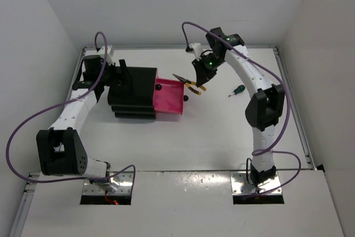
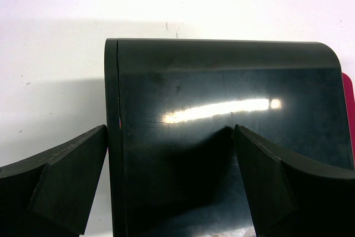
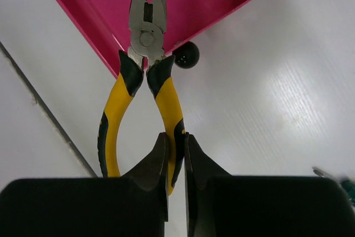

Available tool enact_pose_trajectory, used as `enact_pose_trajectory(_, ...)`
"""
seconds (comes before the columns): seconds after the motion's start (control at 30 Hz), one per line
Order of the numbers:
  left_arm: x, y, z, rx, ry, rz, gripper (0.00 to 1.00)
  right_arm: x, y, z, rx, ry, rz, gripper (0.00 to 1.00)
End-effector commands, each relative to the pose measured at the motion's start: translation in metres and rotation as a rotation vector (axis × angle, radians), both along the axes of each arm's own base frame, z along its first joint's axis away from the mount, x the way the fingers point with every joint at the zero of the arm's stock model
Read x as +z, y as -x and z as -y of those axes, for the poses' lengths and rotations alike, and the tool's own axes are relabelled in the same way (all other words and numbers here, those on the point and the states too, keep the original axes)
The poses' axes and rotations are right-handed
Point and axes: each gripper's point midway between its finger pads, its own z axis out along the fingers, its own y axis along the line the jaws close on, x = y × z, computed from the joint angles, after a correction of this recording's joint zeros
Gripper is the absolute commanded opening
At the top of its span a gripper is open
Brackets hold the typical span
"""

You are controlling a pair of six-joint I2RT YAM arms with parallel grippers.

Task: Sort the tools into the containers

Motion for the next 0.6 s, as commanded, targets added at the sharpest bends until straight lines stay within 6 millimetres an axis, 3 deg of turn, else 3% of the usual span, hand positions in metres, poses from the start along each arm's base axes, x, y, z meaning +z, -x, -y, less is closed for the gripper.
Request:
enact_pose_trajectory(0.0,-0.063,0.042,-0.010,0.010,-0.061,-0.255,1.00,0.007,0.004,-0.008,0.034,0.039,0.022,0.00)
enact_pose_trajectory(0.2,-0.063,0.042,-0.010,0.010,-0.061,-0.255,1.00,-0.012,0.019,-0.028,0.092,0.081,-0.011,0.00)
enact_pose_trajectory(0.47,-0.063,0.042,-0.010,0.010,-0.061,-0.255,1.00,-0.033,0.014,-0.045,0.103,0.088,-0.019,0.00)
enact_pose_trajectory(0.57,-0.063,0.042,-0.010,0.010,-0.061,-0.255,1.00,-0.031,0.011,-0.053,0.093,0.073,-0.003,0.00)
